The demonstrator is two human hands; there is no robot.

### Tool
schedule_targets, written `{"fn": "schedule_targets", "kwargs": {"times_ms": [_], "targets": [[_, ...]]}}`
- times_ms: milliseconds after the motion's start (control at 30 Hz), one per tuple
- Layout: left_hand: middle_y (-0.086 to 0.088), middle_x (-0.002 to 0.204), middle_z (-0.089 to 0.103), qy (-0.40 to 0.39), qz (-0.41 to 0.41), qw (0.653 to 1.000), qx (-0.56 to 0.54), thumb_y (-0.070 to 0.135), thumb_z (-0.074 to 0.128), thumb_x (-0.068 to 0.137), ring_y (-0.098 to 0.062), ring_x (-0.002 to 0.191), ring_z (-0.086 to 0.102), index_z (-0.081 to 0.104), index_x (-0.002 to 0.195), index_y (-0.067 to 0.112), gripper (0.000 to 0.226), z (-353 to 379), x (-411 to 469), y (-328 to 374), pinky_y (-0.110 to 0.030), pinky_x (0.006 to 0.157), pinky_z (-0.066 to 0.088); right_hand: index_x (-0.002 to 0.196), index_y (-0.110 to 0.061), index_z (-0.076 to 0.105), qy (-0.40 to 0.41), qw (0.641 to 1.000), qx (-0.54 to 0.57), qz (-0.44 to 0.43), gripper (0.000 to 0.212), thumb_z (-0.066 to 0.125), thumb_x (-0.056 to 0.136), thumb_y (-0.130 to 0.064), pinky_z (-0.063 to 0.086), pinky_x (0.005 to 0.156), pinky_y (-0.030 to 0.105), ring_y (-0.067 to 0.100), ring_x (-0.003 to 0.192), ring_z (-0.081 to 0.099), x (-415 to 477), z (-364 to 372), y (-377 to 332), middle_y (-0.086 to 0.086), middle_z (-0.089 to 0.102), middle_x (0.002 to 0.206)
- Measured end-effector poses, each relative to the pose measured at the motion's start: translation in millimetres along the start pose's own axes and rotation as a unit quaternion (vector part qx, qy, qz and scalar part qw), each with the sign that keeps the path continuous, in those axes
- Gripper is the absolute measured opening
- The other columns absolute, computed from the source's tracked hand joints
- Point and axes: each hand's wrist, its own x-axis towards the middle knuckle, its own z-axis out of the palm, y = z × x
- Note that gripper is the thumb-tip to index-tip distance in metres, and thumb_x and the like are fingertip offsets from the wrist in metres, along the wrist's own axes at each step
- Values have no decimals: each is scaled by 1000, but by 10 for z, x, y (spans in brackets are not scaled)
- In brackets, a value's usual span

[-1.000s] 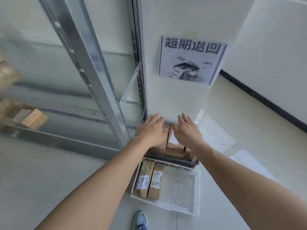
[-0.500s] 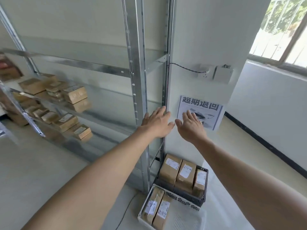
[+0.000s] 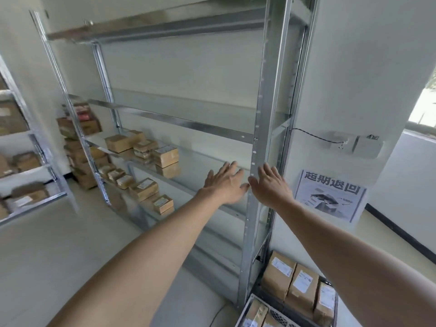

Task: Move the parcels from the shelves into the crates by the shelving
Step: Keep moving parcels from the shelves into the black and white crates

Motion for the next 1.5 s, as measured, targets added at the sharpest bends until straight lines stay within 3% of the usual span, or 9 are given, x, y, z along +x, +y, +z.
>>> {"fn": "schedule_targets", "kwargs": {"times_ms": [267, 500, 667, 800, 1000, 1500], "targets": [[-2, 172, -8, 3, -59, 998, -12, 51, 31, 107, -23, 159, -8, 14, 164, 24, 65, -316, -466, -1359, -56, 124, 8, 162, -14, 17, -6, 999, -10, -52, 67, 23, 107, -52, 11, 127, 49, 25, 158, 2, 231, 299, -1363, 2, 3, 172], [0, 172, -10, 9, -115, 993, -16, 55, 29, 107, -25, 159, -7, 14, 164, 26, 66, -481, -894, -2439, -58, 125, 7, 155, -11, 30, -15, 993, -16, -113, 65, 25, 105, -52, 20, 123, 49, 26, 156, 11, 409, 668, -2448, 6, 16, 169], [-1, 172, -11, 4, -167, 986, -17, 55, 29, 107, -25, 159, -7, 13, 164, 25, 67, -491, -1098, -3091, -59, 126, 7, 163, -15, 14, -52, 987, -14, -151, 68, 22, 107, -53, 9, 128, 46, 24, 158, -1, 568, 966, -3096, 2, 0, 172], [-2, 173, -6, 10, -196, 981, -9, 55, 29, 107, -26, 159, -4, 16, 164, 24, 66, -478, -1137, -3530, -56, 124, 11, 164, -19, 11, -70, 980, -16, -184, 67, 22, 107, -53, 9, 128, 46, 23, 158, -2, 781, 1223, -3500, 1, -1, 172], [0, 173, -5, 6, -240, 971, 3, 60, 25, 106, -26, 159, -5, 16, 163, 25, 68, -467, -860, -4265, -60, 122, 13, 164, -17, 9, -92, 969, -8, -229, 70, 20, 106, -55, 3, 128, 44, 22, 158, -7, 1397, 1638, -4089, 2, -5, 171], [0, 173, -6, 12, -294, 956, 10, 56, 26, 107, -26, 159, -6, 12, 164, 25, 67, -698, 245, -5621, -62, 124, 12, 162, -12, 14, -123, 951, 7, -283, 66, 21, 107, -49, 6, 128, 50, 26, 158, -4, 3060, 2234, -4990, 7, 2, 171]]}}
